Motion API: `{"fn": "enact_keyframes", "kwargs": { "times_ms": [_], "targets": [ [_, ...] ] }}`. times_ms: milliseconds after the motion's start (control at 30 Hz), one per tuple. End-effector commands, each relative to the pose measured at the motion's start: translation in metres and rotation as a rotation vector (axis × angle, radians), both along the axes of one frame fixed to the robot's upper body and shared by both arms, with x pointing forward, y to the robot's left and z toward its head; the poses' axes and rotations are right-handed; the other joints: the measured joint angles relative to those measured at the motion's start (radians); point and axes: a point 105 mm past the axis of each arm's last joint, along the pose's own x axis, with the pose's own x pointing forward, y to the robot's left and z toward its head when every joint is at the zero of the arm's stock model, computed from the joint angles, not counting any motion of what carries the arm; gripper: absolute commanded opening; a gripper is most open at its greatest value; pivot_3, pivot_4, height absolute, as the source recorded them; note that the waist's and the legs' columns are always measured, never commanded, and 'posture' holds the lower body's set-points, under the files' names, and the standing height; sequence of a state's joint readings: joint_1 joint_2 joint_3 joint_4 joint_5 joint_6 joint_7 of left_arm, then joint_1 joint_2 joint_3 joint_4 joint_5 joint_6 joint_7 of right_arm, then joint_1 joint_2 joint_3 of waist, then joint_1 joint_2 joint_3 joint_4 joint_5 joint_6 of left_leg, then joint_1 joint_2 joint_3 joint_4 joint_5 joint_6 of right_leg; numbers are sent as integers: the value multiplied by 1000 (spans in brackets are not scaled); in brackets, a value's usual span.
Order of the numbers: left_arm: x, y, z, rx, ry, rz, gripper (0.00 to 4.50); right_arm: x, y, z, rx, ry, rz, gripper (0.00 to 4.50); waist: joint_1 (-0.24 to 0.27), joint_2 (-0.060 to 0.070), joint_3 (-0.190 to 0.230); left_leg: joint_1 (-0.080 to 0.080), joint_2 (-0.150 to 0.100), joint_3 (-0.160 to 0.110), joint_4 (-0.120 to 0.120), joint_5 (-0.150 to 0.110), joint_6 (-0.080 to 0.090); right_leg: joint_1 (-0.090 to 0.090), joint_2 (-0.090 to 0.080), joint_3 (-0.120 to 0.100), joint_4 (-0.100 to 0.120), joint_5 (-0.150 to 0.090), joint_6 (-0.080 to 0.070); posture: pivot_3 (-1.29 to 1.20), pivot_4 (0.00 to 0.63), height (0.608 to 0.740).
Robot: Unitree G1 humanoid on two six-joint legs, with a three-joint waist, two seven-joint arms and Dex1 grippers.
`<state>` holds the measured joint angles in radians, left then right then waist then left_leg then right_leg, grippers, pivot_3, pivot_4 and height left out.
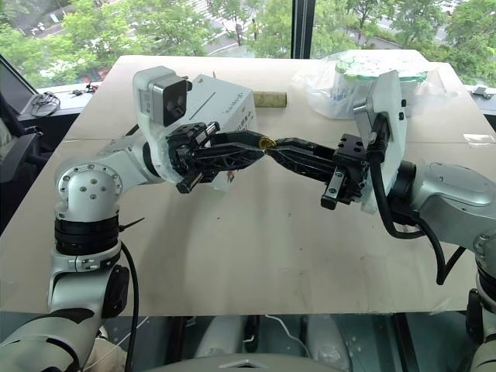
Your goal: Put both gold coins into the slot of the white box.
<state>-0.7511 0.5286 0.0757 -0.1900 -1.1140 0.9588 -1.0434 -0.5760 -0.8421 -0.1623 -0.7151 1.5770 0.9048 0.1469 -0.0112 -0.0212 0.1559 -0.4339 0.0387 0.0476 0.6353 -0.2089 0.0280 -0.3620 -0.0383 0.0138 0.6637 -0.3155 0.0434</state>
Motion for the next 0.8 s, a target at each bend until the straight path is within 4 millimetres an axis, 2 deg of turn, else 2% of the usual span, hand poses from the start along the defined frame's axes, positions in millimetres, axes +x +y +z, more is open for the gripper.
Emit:
{"fn": "enact_keyframes", "kwargs": {
  "times_ms": [33, 400, 500, 700, 733, 800],
  "targets": [
    [-6, 0, 6, -17, -32, -30, 24, -6, 3, 8, 16, -32, 26, 0, 0, 0, 0, 0, 0, 0, 0, 0, 0, 0, 0, 0, 0, 0, 0, 0, 150, 740],
    [-7, 5, 4, -27, -20, -38, 24, -9, 4, 8, 24, -22, 49, 0, 0, 0, 0, 0, 0, 0, 0, 0, 0, 0, 0, 0, 0, 0, 0, 0, 150, 740],
    [-3, 7, 4, -46, -1, -15, 0, -8, 2, 11, 58, -21, 50, 999, 0, 0, 0, 0, 0, 0, 0, 0, 0, 0, 0, 0, 0, 0, 0, 0, 150, 740],
    [9, 21, 14, -146, 122, 67, 0, 1, -12, 13, 46, -31, -37, 3887, 0, 0, 0, 0, 0, 0, 1, 0, 0, 0, -1, 0, 1, 0, 0, 0, 150, 740],
    [12, 23, 16, -162, 133, 91, 0, 1, -14, 12, 33, -36, -49, 4247, 0, 0, 0, 0, 0, 0, 1, 0, 0, 0, -1, 0, 0, 0, 0, 0, 150, 740],
    [19, 29, 21, -194, 141, 159, 0, 2, -18, 11, 5, -59, -71, 4247, 1, 0, 0, 0, 0, 0, 1, 0, 0, 0, -1, 0, 0, 0, 0, 0, 150, 740]
  ]
}}
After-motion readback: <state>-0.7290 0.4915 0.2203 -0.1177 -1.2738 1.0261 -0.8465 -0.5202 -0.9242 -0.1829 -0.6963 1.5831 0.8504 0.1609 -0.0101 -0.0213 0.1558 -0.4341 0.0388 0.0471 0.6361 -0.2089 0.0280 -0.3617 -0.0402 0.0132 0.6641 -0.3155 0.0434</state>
